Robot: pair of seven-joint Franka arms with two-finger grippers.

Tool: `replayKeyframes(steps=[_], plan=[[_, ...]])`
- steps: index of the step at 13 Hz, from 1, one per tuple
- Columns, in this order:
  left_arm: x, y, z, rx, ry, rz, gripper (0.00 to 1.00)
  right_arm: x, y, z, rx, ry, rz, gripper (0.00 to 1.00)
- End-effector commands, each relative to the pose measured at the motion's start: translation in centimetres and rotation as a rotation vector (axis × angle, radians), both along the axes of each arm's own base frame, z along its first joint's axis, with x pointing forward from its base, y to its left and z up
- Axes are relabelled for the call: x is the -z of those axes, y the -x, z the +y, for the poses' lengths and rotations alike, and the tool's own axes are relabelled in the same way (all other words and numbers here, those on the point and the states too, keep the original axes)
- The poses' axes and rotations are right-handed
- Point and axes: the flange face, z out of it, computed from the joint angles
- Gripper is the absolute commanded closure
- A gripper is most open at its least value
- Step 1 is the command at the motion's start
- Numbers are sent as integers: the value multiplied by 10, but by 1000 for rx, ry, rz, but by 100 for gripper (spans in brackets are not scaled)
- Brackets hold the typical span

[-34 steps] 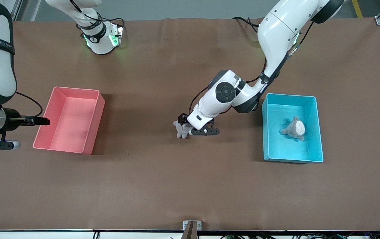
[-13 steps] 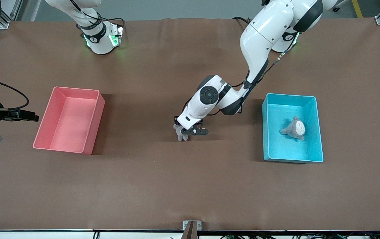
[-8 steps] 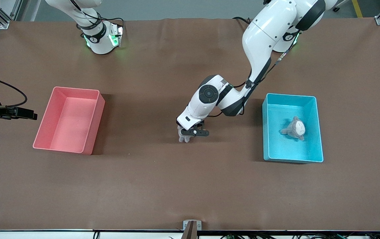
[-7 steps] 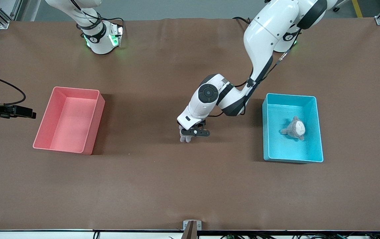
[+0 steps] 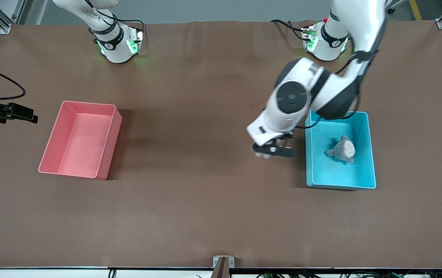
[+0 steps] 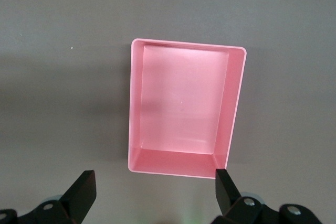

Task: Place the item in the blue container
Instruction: 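Carry the plush over the blue box with the left gripper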

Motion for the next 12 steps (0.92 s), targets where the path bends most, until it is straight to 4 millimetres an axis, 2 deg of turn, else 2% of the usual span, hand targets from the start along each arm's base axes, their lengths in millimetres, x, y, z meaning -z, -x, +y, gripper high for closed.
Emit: replayKeyframes(steps=[1, 4, 6, 7, 9, 11, 12], plan=[[0, 16, 63, 64, -42, 3, 81, -9, 31, 5, 1, 6, -25, 0], [8, 12, 131, 96, -73, 21, 82, -24, 44, 1, 5, 5, -39, 0], [22, 5, 180, 136, -58, 49, 82, -34, 52, 0, 8, 3, -48, 0], [34, 6, 195, 140, -54, 59, 82, -39, 56, 0, 8, 4, -53, 0], [61, 15, 201, 144, -50, 62, 82, -47, 61, -2, 6, 24, -59, 0], [85, 19, 221, 120, -39, 58, 82, -51, 65, -1, 2, 29, -49, 0], [97, 21, 220, 121, -34, 65, 82, -52, 66, -1, 2, 29, -44, 0]])
